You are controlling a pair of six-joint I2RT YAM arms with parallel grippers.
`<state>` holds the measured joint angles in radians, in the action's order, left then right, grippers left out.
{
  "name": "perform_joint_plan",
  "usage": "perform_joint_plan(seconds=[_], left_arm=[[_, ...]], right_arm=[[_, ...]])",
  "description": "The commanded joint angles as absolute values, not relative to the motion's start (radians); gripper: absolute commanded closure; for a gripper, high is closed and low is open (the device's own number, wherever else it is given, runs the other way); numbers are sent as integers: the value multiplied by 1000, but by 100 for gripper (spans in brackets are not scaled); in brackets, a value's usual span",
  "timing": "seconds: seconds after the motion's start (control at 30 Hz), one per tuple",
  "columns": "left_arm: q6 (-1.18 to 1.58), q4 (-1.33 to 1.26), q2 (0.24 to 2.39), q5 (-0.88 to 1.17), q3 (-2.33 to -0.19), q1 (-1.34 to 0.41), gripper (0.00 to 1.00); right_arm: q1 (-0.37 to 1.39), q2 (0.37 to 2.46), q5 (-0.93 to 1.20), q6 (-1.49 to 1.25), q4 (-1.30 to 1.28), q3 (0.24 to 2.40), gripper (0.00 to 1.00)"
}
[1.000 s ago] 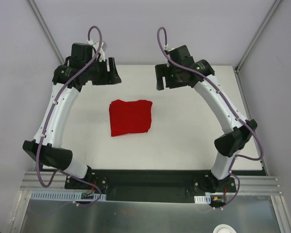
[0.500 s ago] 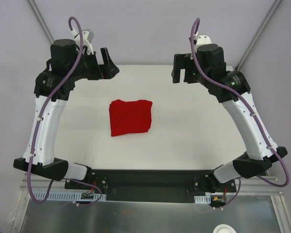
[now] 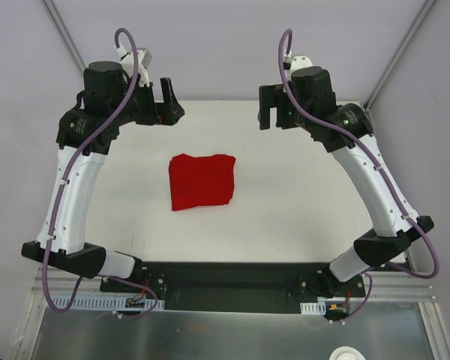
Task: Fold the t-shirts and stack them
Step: Smooth out wrinkles on the folded tshirt
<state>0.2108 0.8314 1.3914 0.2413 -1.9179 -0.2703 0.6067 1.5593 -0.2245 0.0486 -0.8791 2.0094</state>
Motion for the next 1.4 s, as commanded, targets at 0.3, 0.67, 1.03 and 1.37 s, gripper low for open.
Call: perform_joint_plan(seconds=[0.3,0.67,1.03,1.37], left_arm=[[81,992,1321,-254,-1654,-307,1],[138,1031,1367,-174,-1701,-307,1],[213,887,1381,248,-1783,-308,1],[196,884,1313,221,-1623,-307,1]], right_arm=[[611,1536,-564,77,-1078,1907,0],[578,1526,-509,70,-1111,1925,0],[603,1677,92,-72,-988,1996,0],[614,1707,-89,-83,-1107,1893,0]])
